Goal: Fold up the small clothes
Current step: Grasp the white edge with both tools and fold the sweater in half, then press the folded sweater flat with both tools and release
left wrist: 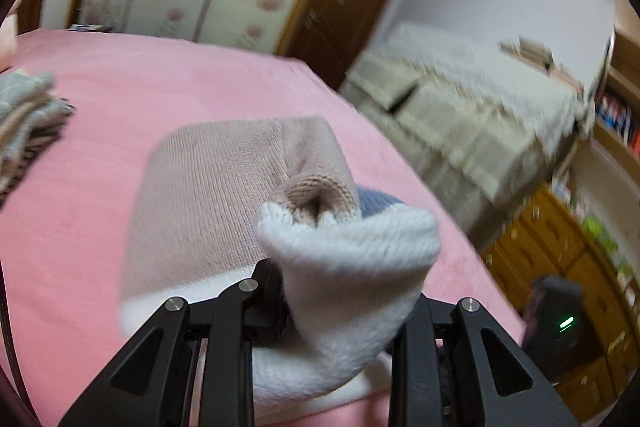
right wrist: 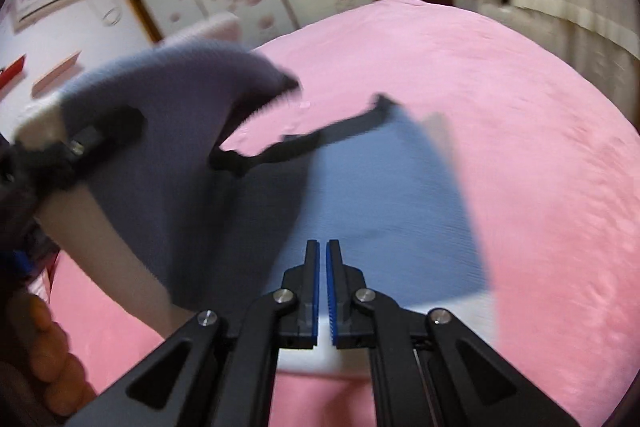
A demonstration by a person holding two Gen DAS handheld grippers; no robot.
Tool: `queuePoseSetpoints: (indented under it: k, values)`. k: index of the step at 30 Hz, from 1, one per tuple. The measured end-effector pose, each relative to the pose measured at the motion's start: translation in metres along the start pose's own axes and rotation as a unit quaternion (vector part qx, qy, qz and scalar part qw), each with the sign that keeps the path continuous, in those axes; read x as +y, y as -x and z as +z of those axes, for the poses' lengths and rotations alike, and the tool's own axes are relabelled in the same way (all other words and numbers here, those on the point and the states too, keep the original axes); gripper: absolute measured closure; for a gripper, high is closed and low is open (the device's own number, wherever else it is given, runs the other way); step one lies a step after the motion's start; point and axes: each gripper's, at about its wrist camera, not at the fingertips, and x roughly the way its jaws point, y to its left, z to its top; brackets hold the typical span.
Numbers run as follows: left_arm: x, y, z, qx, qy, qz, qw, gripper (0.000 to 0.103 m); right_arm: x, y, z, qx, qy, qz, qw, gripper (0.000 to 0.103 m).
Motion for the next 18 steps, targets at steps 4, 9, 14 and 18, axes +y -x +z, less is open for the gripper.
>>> queuePoseSetpoints:
  k: [4,9,14,18]
  values:
    - [-0.022,-0.04,-0.031,0.072,-0.044,0.01,0.9963,0.075,-0.023,0.005,-0.003,0.011,-0.025,-0.014,1.0,0.099]
    - [-0.027,-0.053,-0.059,0.111,-0.08,0.028,0.9902,0.06,-0.035,0.01,-0.005,0.019,-0.039,-0.012,0.999,0.099]
    - [-0.025,-0.036,-0.053,0.129,-0.042,-0.029,0.9904,0.023,-0.045,0.019,0.0,0.015,-0.055,0.003,0.998,0.098]
    - [-0.019,-0.007,-0.054,0.125,-0.004,-0.06,0.9903,0.016,-0.045,0.026,0.003,0.013,-0.072,0.027,0.997,0.091]
